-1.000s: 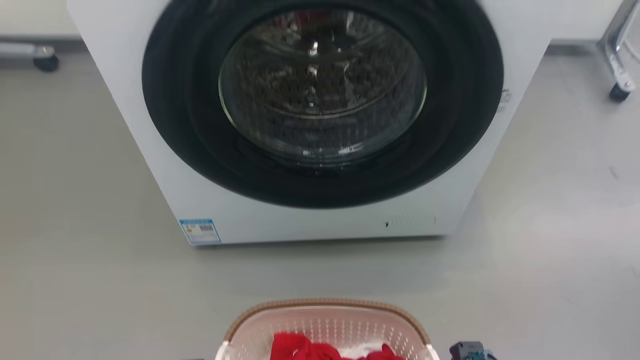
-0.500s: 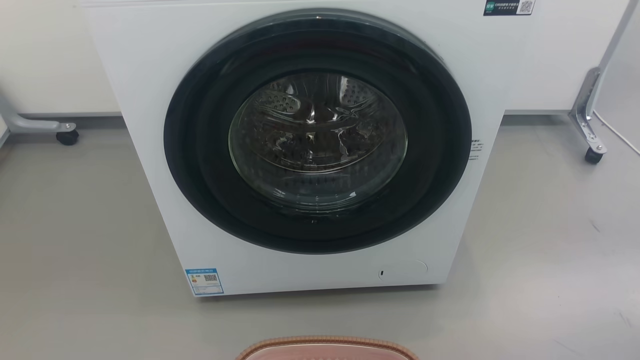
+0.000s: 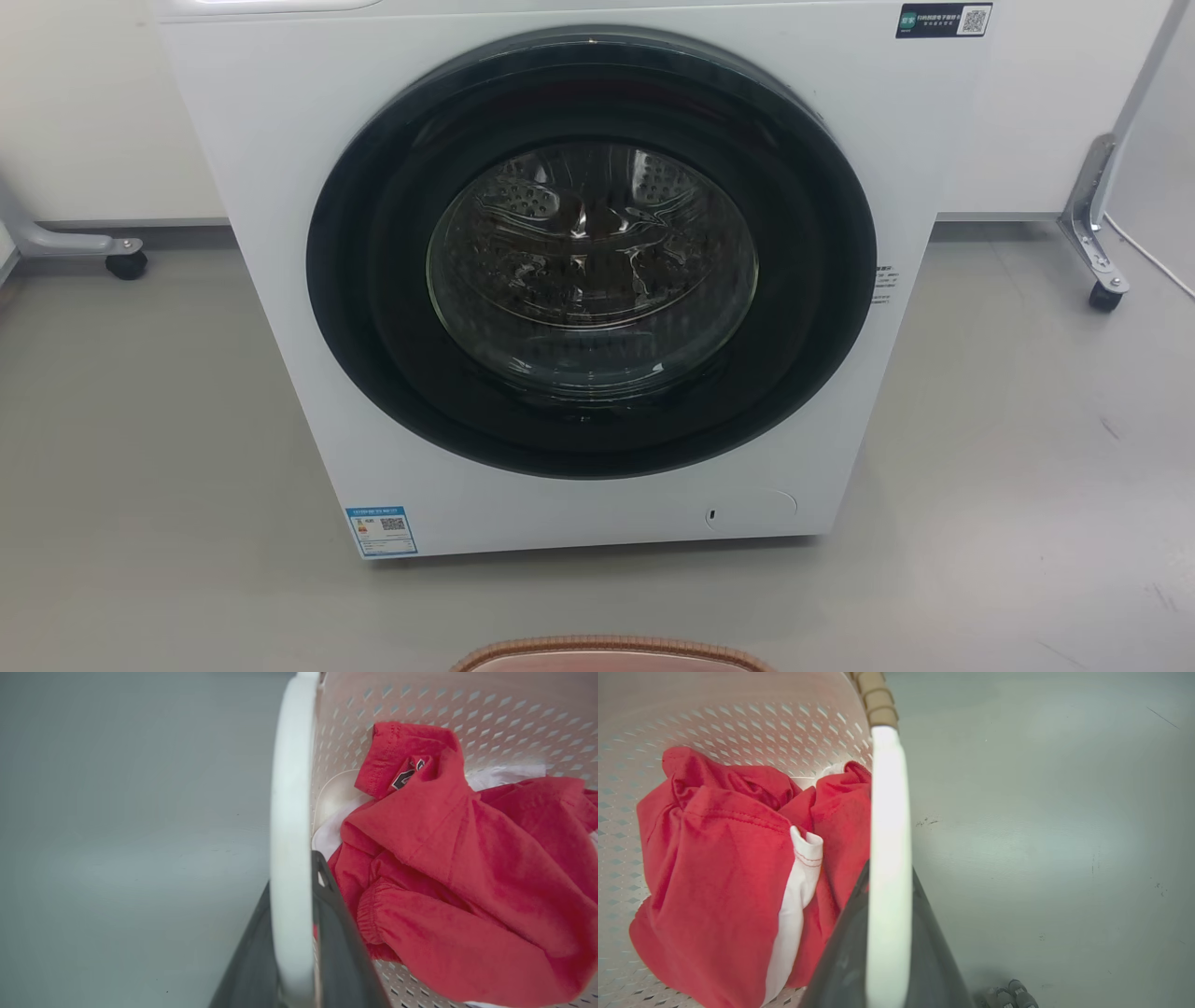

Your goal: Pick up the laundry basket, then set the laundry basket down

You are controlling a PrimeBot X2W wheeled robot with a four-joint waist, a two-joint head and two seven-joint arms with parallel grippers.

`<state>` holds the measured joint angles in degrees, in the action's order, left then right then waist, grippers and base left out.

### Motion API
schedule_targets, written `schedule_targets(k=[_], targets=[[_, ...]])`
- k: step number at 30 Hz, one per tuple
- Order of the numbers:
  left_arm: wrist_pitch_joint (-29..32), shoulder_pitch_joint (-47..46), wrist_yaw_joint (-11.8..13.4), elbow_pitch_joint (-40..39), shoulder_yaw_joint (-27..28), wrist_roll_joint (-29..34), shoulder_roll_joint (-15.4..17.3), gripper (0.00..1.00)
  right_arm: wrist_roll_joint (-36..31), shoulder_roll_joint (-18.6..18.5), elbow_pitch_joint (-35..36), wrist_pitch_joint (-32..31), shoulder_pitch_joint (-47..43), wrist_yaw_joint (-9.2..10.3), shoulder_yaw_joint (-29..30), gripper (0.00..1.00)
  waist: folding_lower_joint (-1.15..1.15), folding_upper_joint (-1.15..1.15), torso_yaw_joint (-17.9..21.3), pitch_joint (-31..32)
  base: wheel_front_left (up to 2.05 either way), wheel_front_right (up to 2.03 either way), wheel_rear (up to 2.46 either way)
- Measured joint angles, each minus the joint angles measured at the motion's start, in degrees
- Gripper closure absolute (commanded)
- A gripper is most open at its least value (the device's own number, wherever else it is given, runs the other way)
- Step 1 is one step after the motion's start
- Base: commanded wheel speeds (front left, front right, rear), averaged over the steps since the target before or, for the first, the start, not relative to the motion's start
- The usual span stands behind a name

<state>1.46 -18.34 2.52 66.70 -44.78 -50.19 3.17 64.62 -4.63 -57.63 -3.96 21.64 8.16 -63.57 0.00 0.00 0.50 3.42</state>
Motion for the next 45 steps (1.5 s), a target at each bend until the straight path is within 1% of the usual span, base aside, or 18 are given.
schedule_targets(k=[15, 40, 45], targets=[[0.2, 0.0, 0.5, 0.0, -0.9, -0.6, 0.0, 1.00, 1.7, 0.0, -0.6, 0.0, 0.1, 0.00, -1.7, 1.00, 0.00, 0.00, 0.0, -0.2, 0.00, 0.00, 0.00], [0.1, 0.0, 0.6, 0.2, -2.3, -2.6, 0.0, 1.00, 4.0, 0.0, -1.3, 1.0, 0.2, 0.00, -4.2, 1.00, 0.00, 0.00, 0.1, -0.6, 0.00, 0.00, 0.00], [-0.1, 0.0, 1.0, 0.2, -2.5, -2.7, 0.0, 1.00, 4.6, 0.1, -1.5, 1.3, 0.4, 0.00, -4.6, 1.00, 0.00, 0.00, 0.2, -0.9, 0.00, 0.00, 0.00]])
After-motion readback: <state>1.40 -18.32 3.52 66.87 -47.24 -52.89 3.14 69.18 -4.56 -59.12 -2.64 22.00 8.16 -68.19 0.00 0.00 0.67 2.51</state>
